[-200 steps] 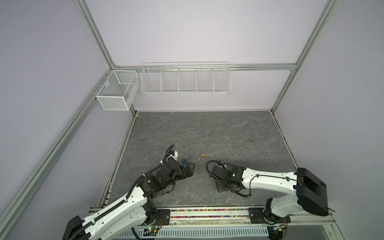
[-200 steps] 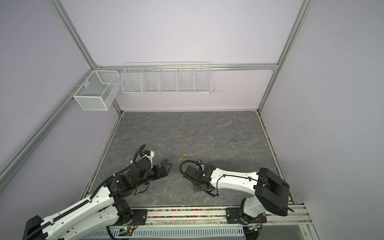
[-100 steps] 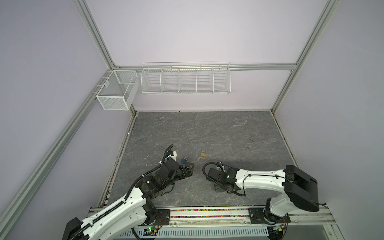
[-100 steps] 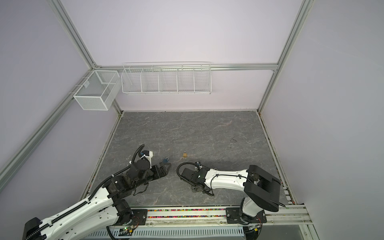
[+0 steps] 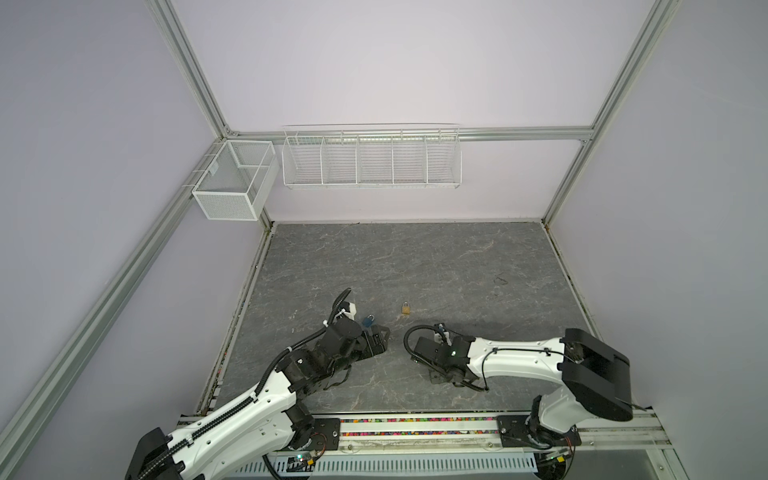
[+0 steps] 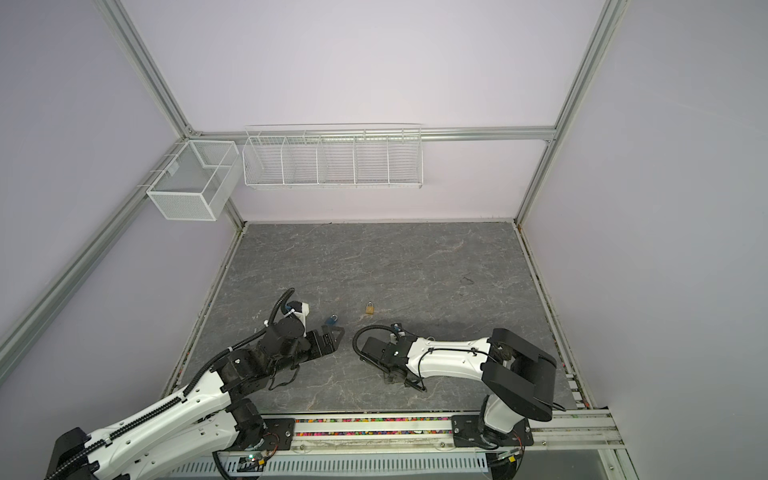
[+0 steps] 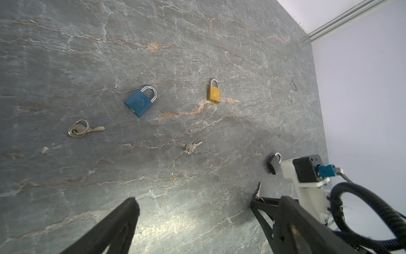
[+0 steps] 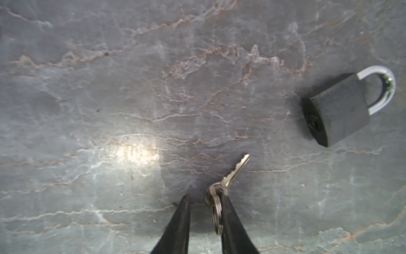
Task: Unlock with the key
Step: 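Close the right gripper on the silver key ring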
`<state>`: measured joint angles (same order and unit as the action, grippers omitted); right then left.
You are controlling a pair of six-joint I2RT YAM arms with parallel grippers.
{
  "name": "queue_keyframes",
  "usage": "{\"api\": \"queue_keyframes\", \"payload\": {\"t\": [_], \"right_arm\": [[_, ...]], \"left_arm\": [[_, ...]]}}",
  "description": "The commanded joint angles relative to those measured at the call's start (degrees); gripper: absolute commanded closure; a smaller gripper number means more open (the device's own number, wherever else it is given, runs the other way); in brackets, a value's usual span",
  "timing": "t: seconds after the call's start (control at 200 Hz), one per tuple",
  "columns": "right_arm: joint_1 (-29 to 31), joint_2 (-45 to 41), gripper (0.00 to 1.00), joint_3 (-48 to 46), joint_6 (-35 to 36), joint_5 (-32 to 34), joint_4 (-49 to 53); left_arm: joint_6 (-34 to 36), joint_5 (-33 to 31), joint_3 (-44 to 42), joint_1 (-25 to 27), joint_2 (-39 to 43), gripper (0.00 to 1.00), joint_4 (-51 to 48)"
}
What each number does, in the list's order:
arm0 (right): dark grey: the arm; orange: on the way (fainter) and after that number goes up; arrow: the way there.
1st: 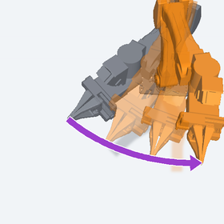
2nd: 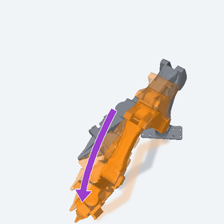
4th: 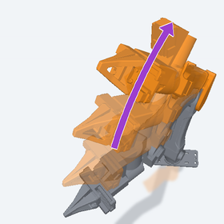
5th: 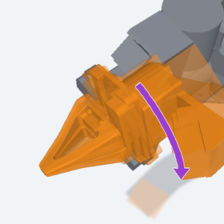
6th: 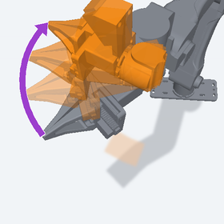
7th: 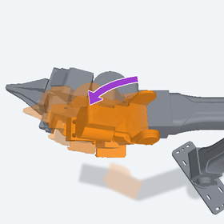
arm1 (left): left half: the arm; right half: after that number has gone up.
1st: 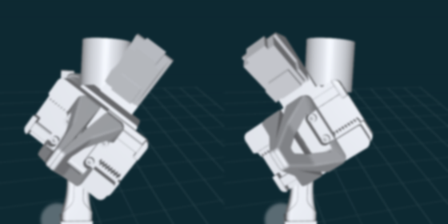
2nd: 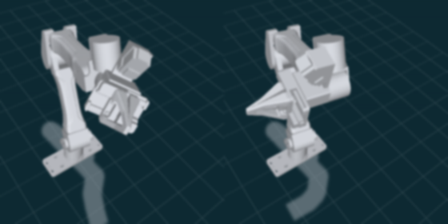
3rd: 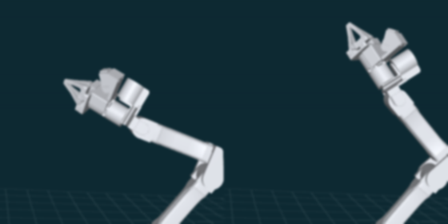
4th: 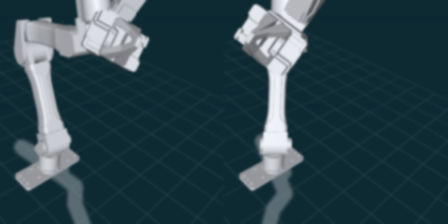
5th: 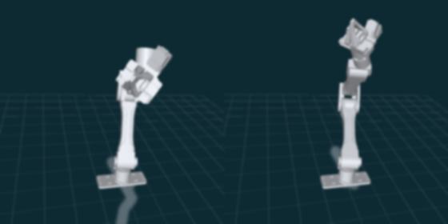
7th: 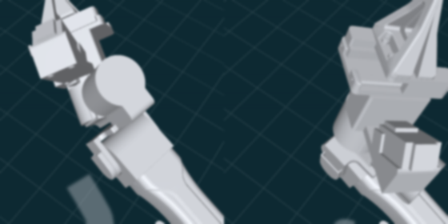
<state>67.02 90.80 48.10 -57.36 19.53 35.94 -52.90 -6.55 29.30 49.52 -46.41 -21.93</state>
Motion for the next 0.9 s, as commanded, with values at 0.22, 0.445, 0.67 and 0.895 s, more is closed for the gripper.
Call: {"api": "queue_keyframes", "payload": {"t": [0.22, 0.445, 0.67, 0.895], "right_arm": [[0.4, -0.9, 0.8, -0.8, -1.1, 1.6, 0.5], [0.5, -0.8, 0.86, -0.5, -0.5, 2.1, 0.9], [0.4, -1.5, 0.9, -1.0, 0.7, 2.4, -0.1], [0.4, -2.8, 0.94, -1.5, 2.6, 2.5, -1.2]], "left_arm": [[-1.1, -0.2, 0.4, 0.2, 0.5, 0.01, 0.1], [-1.4, -0.2, 0.2, 0.2, 1.1, 0.01, -0.1], [-2.1, -0.1, 0.3, 0.2, 1.6, 0.01, -0.2], [-4.1, 0.4, -0.2, 0.1, 2.6, 0.01, 1.0]]}}
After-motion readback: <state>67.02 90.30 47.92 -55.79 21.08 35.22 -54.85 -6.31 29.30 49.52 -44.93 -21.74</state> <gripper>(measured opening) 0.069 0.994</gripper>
